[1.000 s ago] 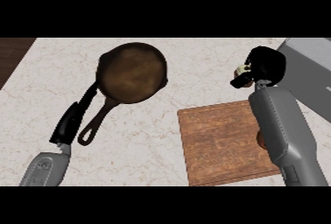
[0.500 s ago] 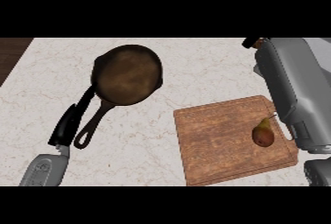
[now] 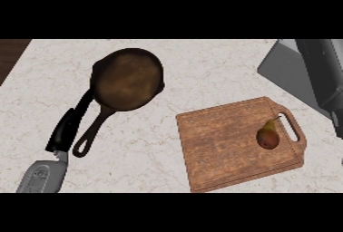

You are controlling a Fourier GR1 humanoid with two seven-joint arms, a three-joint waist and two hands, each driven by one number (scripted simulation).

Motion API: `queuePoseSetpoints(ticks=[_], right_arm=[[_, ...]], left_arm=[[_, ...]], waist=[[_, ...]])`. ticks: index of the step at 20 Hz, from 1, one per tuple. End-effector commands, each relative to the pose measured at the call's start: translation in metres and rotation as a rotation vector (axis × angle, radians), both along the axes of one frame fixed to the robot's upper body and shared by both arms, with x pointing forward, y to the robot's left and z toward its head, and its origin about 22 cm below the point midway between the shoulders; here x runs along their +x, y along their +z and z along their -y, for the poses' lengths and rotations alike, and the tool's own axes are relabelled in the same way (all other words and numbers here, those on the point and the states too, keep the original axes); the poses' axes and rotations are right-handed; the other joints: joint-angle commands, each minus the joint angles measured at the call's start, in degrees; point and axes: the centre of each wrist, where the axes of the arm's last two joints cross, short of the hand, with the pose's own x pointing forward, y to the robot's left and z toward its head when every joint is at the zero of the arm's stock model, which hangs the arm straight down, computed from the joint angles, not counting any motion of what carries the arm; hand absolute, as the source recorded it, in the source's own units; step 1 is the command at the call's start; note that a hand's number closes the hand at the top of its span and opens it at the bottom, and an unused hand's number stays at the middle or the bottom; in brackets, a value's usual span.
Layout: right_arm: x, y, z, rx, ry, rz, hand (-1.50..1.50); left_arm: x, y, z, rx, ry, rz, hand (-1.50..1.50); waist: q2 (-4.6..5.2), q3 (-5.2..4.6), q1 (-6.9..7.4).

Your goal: Pick the cupcake from the cutting board and place it in the cardboard box

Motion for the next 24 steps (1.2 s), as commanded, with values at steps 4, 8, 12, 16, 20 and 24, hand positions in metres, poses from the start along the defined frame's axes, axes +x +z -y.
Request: queuePoseSetpoints(ticks=[4, 8, 12, 16, 20, 24], right_arm=[[-0.008, 0.019, 0.059, 0.015, -0.107, 0.027, 1.50], [-0.019, -0.011, 0.103, 0.042, -0.126, -0.018, 1.50], [-0.022, -0.023, 0.125, 0.065, -0.174, -0.070, 1.50], [-0.032, -0.023, 0.161, 0.315, -0.220, -0.120, 1.50], [-0.039, -0.066, 0.173, 0.478, -0.145, -0.181, -1.50], [-0.051, -0.104, 0.180, 0.435, -0.028, -0.028, -1.50]], left_arm=[[0.000, 0.001, 0.004, -0.002, 0.021, -0.003, 0.00], [-0.004, -0.002, -0.014, -0.014, 0.016, -0.017, 0.00], [-0.006, -0.003, 0.004, 0.000, 0.009, -0.009, 0.00], [-0.015, -0.010, -0.007, 0.008, 0.015, -0.012, 0.00], [-0.008, -0.004, -0.007, -0.001, 0.011, -0.002, 0.00], [-0.010, 0.001, 0.014, -0.018, -0.010, -0.004, 0.00]], waist=[[-0.13, 0.02, -0.63], [-0.16, 0.03, -1.01], [0.04, 0.04, -0.29], [0.28, 0.08, 0.02], [0.48, 0.13, 0.25], [0.34, 0.21, 0.59]])
